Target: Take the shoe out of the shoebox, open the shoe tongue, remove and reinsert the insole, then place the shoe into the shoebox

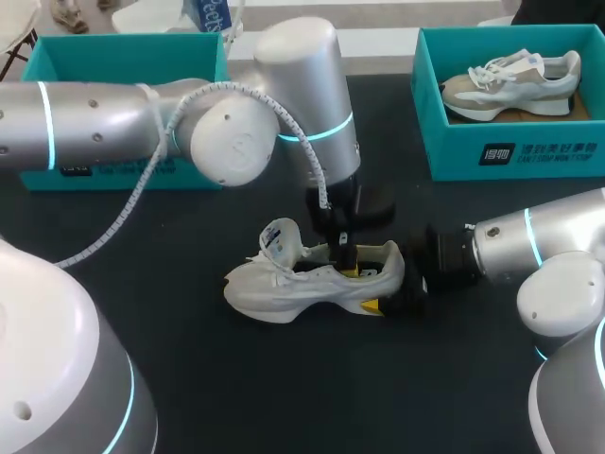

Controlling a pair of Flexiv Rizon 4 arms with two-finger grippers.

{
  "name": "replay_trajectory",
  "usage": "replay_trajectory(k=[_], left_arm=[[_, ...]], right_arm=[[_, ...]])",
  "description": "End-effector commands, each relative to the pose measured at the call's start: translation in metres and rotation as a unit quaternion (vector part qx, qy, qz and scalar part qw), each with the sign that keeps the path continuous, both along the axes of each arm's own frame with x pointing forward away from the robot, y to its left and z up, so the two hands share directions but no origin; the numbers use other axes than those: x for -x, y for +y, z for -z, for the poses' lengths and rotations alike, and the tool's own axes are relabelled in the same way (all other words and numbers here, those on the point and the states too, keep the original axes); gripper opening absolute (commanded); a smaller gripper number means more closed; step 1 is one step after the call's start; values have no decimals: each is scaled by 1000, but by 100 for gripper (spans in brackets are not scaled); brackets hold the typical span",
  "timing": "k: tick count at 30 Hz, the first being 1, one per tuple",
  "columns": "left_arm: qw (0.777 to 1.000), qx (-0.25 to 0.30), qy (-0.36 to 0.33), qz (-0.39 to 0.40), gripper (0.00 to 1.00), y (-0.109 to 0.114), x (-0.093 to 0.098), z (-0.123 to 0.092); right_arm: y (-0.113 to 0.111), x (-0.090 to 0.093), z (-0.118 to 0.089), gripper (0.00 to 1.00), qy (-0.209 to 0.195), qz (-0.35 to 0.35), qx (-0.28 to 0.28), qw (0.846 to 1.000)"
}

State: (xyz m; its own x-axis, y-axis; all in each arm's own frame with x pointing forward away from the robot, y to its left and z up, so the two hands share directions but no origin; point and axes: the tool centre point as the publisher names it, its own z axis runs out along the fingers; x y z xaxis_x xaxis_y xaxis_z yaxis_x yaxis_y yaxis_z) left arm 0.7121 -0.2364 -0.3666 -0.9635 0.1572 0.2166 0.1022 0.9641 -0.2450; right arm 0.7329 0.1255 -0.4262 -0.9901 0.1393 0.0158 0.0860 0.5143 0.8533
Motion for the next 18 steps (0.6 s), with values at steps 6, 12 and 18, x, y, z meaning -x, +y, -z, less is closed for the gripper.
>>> replay_trajectory(k=[6, 12, 18], left_arm=[[1000, -9, -1, 1, 0, -1, 3, 17], [1000, 0, 12, -1, 0, 5, 7, 20], [1000, 0, 1, 2, 0, 7, 9, 23]], right_arm=[[7, 0, 8, 0, 0, 1, 1, 1000], [7, 0, 8, 0, 0, 1, 1, 1000], [7, 0, 8, 0, 0, 1, 1, 1000]])
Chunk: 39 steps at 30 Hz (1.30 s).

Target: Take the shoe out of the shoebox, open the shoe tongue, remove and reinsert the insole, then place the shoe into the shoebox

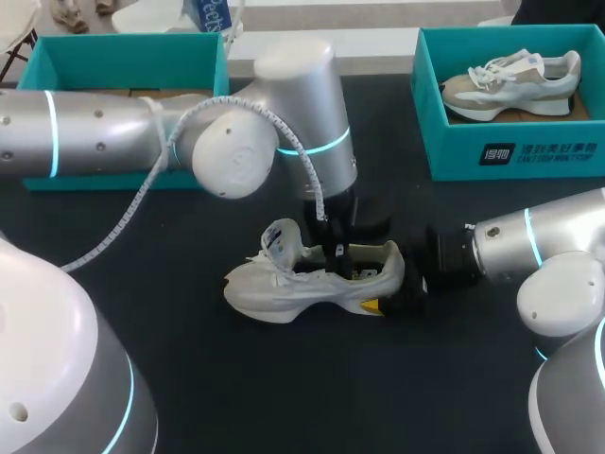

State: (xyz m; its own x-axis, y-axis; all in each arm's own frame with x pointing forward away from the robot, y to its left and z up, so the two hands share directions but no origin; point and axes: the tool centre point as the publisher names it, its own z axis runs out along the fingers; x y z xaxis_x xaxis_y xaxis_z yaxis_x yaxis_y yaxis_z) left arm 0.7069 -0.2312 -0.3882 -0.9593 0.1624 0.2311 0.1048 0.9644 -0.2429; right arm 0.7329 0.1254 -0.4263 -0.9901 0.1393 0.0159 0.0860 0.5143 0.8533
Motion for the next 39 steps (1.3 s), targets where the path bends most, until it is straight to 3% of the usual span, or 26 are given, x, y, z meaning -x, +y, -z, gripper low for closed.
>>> replay_trajectory(k=[1, 2, 3, 7, 12, 22, 25, 26, 32, 39], left_arm=[[1000, 3, -7, -1, 5, 2, 4, 2], [1000, 3, -6, -1, 21, 2, 3, 2], [1000, 3, -5, 1, 28, 2, 3, 3], [1000, 6, -11, 5, 33, 1, 6, 1], [1000, 7, -18, 8, 28, 2, 5, 5], [997, 21, -76, 19, 32, 0, 1, 20], [995, 23, -99, 16, 26, -1, -2, 26], [994, 21, -105, 15, 0, -1, -3, 29], [993, 16, -116, 13, 0, 0, -9, 35], [992, 31, -121, -3, 0, 14, -17, 7]], right_arm=[[7, 0, 8, 0, 0, 1, 1, 1000], [7, 0, 8, 0, 0, 1, 1, 1000], [7, 0, 8, 0, 0, 1, 1, 1000], [7, 0, 8, 0, 0, 1, 1, 1000], [7, 0, 8, 0, 0, 1, 1, 1000], [7, 0, 8, 0, 0, 1, 1, 1000], [7, 0, 8, 0, 0, 1, 1, 1000], [7, 0, 8, 0, 0, 1, 1, 1000], [7, 0, 8, 0, 0, 1, 1, 1000], [7, 0, 8, 0, 0, 1, 1, 1000]])
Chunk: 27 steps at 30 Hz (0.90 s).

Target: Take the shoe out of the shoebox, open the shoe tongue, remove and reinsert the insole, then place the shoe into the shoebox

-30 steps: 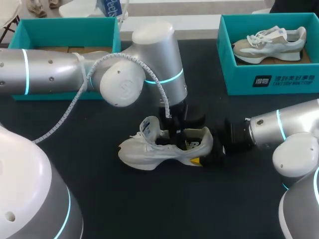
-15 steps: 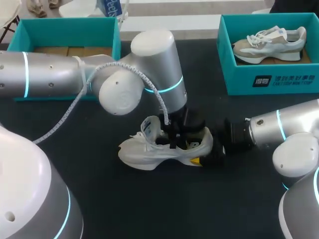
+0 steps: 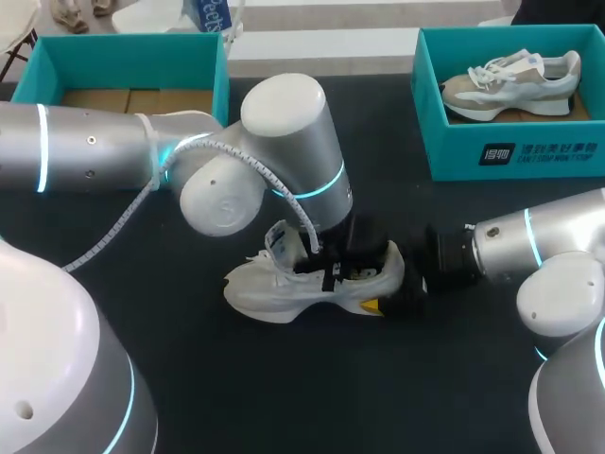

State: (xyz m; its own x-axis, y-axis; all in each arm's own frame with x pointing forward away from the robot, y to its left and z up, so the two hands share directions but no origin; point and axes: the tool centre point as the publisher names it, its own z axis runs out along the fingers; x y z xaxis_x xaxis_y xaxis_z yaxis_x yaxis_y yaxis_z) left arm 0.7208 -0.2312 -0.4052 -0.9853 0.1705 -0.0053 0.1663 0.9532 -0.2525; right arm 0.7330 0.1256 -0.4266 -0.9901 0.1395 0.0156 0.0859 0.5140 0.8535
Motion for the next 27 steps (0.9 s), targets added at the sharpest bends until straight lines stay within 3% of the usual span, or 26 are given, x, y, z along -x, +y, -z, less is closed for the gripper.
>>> replay_trajectory(k=[1, 8, 27], left_arm=[[1000, 11, -6, -4, 0, 15, -4, -15], [1000, 25, -4, -15, 0, 24, -6, -36], [995, 78, 54, -20, 0, 34, -5, -71]], right_arm=[[7, 0, 8, 0, 0, 0, 1, 1000], [7, 0, 8, 0, 0, 0, 1, 1000], [7, 0, 8, 0, 0, 0, 1, 1000]])
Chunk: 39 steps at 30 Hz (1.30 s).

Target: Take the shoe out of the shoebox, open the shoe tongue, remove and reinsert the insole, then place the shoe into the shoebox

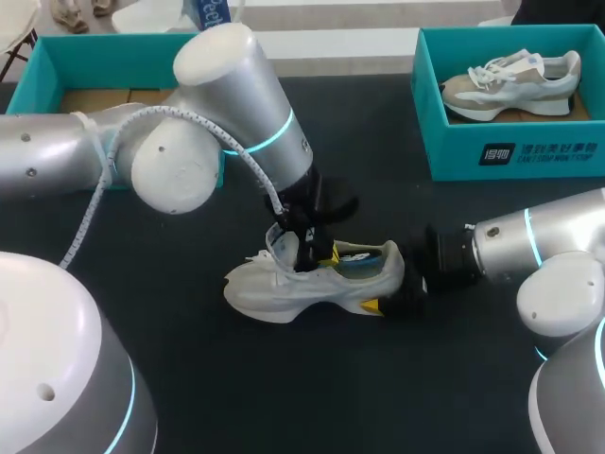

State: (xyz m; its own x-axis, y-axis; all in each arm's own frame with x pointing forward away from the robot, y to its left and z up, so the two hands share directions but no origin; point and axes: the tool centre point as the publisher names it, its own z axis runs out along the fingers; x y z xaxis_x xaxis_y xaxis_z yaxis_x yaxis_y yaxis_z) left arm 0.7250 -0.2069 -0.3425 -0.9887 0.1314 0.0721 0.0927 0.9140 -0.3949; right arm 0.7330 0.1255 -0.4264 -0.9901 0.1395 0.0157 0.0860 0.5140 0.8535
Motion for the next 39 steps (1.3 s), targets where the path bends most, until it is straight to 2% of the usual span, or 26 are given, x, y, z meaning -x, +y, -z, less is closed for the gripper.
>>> replay_trajectory(k=[1, 10, 18, 24, 32, 34, 36, 37, 39], left_arm=[[1000, 10, 5, 2, 0, 10, -1, -9], [997, 57, 45, 14, 0, 2, -5, -36], [995, 86, 48, 31, 0, -25, -5, -54], [993, 91, 59, 45, 0, -41, -2, -52], [993, 87, 50, 57, 0, -45, 9, -38], [994, 86, 34, 56, 28, -44, 11, -40], [995, 85, 14, 55, 44, -42, 14, -42], [995, 85, 1, 54, 47, -41, 15, -43], [995, 87, -17, 51, 48, -39, 17, -45]], right_arm=[[7, 0, 8, 0, 0, 1, 1, 1000], [7, 0, 8, 0, 0, 1, 1, 1000], [7, 0, 8, 0, 0, 1, 1, 1000], [7, 0, 8, 0, 0, 1, 1, 1000], [7, 0, 8, 0, 0, 1, 1, 1000], [7, 0, 8, 0, 0, 1, 1, 1000], [7, 0, 8, 0, 0, 1, 1, 1000], [7, 0, 8, 0, 0, 1, 1, 1000], [7, 0, 8, 0, 0, 1, 1, 1000]])
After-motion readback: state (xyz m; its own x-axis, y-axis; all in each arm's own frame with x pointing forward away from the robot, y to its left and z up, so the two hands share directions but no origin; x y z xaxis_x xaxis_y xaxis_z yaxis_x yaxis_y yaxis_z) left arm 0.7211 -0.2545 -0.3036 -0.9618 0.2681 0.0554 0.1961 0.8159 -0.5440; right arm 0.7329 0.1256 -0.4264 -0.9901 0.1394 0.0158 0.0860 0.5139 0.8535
